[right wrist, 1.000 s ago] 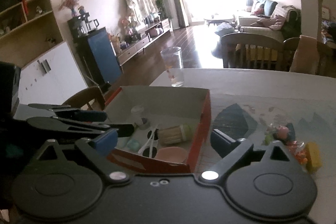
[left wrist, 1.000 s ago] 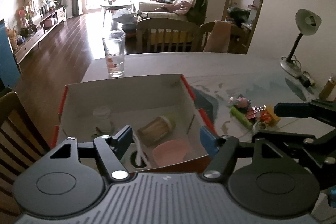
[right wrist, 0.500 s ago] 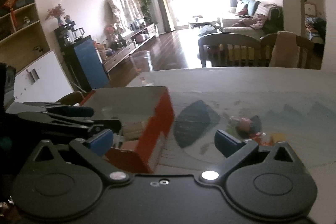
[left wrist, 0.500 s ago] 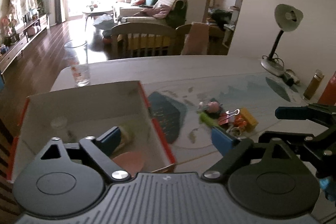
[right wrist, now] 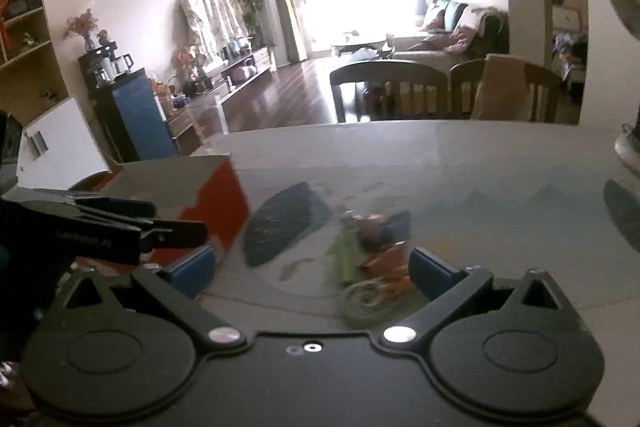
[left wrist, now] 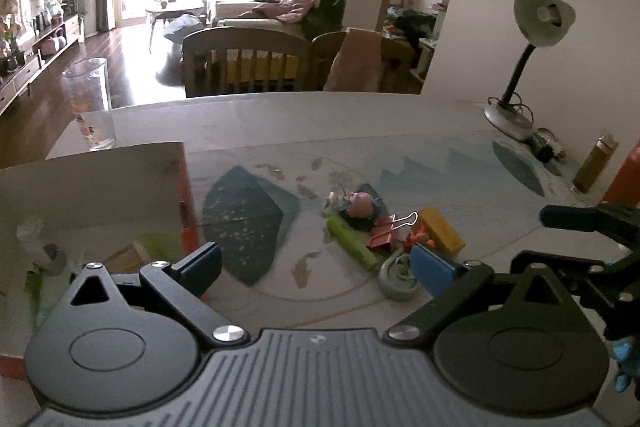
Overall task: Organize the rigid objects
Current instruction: 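Move both tools back from the box to the remaining table items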
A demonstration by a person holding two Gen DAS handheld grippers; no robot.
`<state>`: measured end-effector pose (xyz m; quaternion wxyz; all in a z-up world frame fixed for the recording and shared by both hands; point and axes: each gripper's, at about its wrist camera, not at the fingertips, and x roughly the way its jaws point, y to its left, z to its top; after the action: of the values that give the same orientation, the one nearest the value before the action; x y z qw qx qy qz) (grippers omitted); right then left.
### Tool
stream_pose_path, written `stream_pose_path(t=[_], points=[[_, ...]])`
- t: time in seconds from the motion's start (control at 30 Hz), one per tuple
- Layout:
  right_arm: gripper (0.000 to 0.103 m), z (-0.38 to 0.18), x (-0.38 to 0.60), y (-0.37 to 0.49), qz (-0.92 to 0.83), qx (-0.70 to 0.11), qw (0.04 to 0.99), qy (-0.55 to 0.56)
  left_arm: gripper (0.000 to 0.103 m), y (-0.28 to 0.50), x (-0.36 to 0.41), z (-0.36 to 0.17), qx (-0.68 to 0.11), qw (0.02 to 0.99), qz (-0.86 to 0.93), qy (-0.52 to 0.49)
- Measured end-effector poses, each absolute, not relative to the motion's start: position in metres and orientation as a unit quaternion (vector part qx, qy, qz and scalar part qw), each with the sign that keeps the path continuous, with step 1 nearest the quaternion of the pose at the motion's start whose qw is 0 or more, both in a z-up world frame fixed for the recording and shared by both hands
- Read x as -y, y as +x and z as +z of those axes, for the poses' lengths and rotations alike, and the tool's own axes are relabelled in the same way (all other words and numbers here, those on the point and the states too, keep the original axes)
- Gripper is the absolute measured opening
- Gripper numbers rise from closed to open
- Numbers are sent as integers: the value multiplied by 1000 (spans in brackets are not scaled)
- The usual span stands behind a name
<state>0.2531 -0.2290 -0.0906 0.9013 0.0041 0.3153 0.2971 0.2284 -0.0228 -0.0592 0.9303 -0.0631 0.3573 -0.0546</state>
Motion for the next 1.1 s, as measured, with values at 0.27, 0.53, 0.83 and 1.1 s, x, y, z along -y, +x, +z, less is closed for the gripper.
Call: stream_pose_path(t=[0.27, 0.53, 0.83, 1.1], points=[[103, -117, 262, 298, 270, -355, 895, -5, 101, 268, 58, -86, -386, 919, -39, -67], [89, -148, 269, 330, 262, -374, 889, -38, 101, 311, 82, -119, -414, 909, -7, -54], [79, -182, 262, 358, 261, -412, 871, -63, 101, 348, 85, -156, -450, 891, 43, -48], [73, -201, 251, 371, 268, -432, 857, -84, 101, 370, 87, -174, -465, 882, 70, -30]])
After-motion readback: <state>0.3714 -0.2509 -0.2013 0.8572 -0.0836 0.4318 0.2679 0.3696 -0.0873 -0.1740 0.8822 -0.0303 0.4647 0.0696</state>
